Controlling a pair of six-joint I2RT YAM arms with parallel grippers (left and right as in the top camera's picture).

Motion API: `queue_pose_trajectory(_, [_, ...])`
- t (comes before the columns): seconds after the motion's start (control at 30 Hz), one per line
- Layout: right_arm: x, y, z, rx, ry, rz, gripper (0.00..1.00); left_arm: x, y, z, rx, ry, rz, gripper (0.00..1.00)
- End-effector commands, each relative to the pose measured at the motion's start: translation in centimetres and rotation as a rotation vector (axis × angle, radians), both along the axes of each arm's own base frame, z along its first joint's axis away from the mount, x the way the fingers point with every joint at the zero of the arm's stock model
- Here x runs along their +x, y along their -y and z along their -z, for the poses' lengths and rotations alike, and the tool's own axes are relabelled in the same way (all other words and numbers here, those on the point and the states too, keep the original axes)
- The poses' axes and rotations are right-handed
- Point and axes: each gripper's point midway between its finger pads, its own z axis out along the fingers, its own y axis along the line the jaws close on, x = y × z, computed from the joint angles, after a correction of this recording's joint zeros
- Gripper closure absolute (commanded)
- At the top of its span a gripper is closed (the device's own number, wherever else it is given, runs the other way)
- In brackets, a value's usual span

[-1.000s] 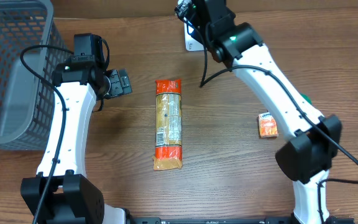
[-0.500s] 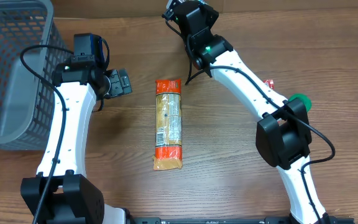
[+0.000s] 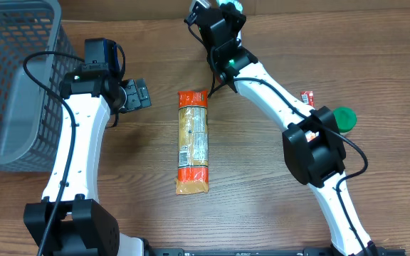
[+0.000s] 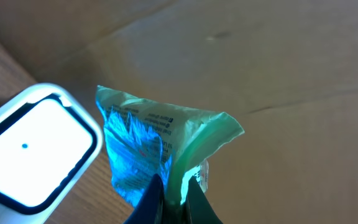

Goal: Scan the item barcode
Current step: 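Lift the green wipes pack and hold it at the scanner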

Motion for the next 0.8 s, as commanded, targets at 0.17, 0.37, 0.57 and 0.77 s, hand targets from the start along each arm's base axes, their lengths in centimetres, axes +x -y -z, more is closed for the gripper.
queue_pose_trajectory(0.17, [0.0, -0.9, 1.5, -0.038, -0.019, -0.023, 0.96, -0.1, -0.1, 0.4, -0.001, -0.014, 0.008, 0.00])
queue_pose_trajectory(0.37, [0.1, -1.1, 2.9, -0.052, -0.040, -0.031, 0.96, -0.1, -0.1, 0.4, -0.001, -0.014, 0.008, 0.00])
queue_pose_trajectory(0.57, [0.2, -1.2, 5.2, -0.070, -0.074, -0.033, 0.96, -0.1, -0.1, 0.4, -0.001, -0.014, 0.008, 0.00])
queue_pose_trajectory(0.77, [-0.4, -2.0, 6.5, -0.081, -0.125, -0.073, 0.96, -0.1, -0.1, 0.4, -0.001, -0.014, 0.008, 0.00])
